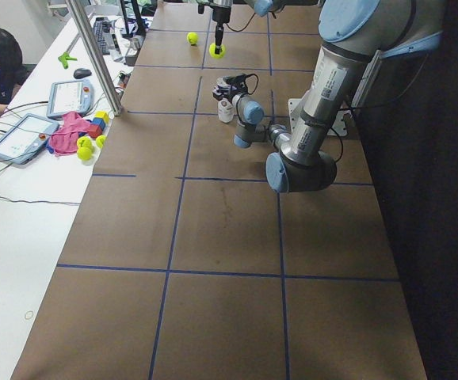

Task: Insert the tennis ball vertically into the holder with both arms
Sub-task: 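Carry the ball with the right gripper over the can's opening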

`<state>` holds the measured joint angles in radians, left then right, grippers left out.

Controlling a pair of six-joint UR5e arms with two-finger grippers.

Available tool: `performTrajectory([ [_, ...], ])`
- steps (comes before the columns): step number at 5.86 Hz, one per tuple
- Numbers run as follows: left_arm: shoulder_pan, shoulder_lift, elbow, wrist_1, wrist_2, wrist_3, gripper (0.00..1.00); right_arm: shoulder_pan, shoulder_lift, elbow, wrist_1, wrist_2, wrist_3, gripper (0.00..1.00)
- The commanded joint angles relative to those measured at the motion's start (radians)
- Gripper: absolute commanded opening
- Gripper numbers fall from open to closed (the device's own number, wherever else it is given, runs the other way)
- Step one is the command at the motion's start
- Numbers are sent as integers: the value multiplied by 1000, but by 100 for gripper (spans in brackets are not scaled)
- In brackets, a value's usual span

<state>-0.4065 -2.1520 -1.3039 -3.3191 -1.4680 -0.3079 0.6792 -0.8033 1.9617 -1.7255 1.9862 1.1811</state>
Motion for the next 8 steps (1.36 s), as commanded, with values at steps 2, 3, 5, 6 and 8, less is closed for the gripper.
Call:
performTrajectory([
  [2,2,6,1,1,0,1,100,-133,87,-7,-98,-145,61,30],
  [3,2,8,2,1,0,1,100,-139,113,-38,-97,-161,63,30],
  [5,2,9,1,0,0,1,100,-139,151,-115,-97,-168,61,30],
  [6,2,9,0,-2,0,1,100,-139,151,-121,-97,-181,60,31],
  [8,2,11,0,-2,0,1,100,-141,142,-121,-97,-201,46,78],
])
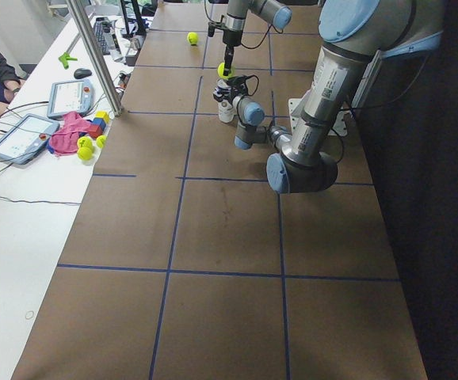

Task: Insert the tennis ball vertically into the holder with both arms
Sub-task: 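Carry the ball with the right gripper over the can's opening, then release the ball into the can and withdraw the right gripper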

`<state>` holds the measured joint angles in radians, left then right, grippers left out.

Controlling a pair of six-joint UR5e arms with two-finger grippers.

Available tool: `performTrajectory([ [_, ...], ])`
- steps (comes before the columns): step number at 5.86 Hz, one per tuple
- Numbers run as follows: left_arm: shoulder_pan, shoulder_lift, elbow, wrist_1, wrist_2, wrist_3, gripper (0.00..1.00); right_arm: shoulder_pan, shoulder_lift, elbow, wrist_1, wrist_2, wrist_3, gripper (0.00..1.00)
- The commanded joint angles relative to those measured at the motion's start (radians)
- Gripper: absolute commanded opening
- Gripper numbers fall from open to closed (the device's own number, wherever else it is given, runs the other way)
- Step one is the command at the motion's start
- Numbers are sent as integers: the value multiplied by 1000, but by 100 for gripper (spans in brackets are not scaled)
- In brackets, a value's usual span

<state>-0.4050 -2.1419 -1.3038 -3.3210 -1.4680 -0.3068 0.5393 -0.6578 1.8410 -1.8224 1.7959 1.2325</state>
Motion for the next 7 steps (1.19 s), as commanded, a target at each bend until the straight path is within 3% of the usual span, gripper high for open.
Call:
performTrajectory([
  [1,0,0,0,0,-1,0,100,-5,-2,-2,0,-9,-5,98],
  [5,0,0,0,0,0,2,100,33,-5,3,-6,8,-69,99],
  [7,-2,2,0,-6,0,2,100,163,-77,9,-5,148,-242,99],
])
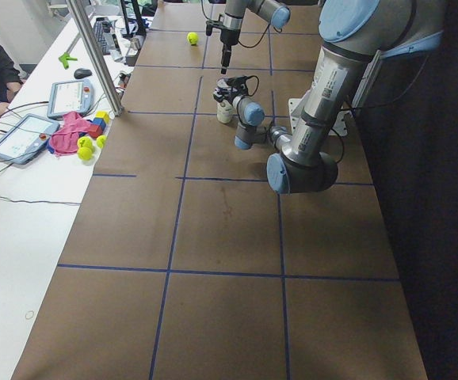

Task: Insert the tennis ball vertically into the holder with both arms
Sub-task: 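Release the ball into the can and withdraw the right gripper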

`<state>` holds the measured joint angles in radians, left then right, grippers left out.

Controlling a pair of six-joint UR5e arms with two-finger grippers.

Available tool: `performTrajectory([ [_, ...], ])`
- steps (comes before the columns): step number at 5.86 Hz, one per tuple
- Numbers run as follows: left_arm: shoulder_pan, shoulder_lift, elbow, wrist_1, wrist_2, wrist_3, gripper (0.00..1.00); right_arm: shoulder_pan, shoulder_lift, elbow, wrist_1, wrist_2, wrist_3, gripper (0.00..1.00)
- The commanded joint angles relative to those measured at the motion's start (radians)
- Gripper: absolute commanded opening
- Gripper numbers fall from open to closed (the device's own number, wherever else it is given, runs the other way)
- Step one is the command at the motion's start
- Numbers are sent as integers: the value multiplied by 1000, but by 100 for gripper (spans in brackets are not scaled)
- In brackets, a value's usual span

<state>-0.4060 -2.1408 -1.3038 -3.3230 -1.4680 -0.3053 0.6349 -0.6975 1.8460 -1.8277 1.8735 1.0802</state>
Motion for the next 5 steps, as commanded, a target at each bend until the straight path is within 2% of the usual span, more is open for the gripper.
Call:
performTrajectory([
  [1,-2,1,1,-4,0,0,100,131,-84,4,4,120,-203,99],
  [2,-2,7,0,-6,0,0,100,216,-147,4,7,186,-349,99],
  [5,-2,21,1,-33,0,0,100,475,-349,-17,10,283,-839,99],
])
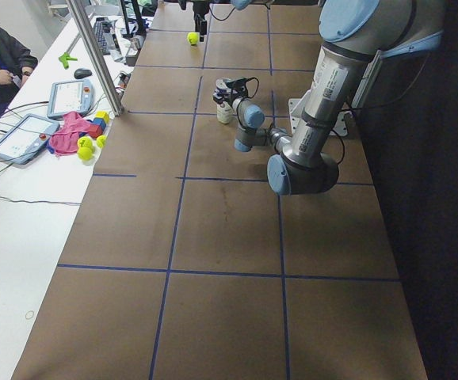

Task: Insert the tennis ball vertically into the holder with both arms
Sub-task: 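Release the ball into the can and withdraw the right gripper, then grasp the second tennis ball with the right gripper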

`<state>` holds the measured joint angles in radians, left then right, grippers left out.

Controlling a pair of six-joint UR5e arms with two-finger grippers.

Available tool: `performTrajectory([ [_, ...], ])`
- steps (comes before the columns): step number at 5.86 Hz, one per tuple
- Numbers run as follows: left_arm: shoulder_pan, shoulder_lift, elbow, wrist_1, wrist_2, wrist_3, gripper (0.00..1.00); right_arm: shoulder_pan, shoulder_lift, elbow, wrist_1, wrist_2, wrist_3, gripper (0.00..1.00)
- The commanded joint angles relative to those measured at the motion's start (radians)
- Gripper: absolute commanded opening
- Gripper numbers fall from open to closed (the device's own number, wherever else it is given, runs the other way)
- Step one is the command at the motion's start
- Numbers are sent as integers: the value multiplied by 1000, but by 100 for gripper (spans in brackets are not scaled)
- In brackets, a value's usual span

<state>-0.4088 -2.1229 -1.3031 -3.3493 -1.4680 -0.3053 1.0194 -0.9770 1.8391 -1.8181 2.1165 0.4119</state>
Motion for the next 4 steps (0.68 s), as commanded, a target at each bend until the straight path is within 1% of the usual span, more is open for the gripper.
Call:
performTrajectory([
  [1,1,3,-1,-7,0,0,100,163,-100,-85,2,89,-338,99],
  [2,-1,3,-1,-7,0,0,100,212,-101,-180,31,124,-458,99],
  [3,-1,3,-1,-7,0,2,100,229,-152,-298,233,128,-490,99],
  [4,-1,4,1,-7,0,3,100,241,-170,-472,464,132,-508,99],
])
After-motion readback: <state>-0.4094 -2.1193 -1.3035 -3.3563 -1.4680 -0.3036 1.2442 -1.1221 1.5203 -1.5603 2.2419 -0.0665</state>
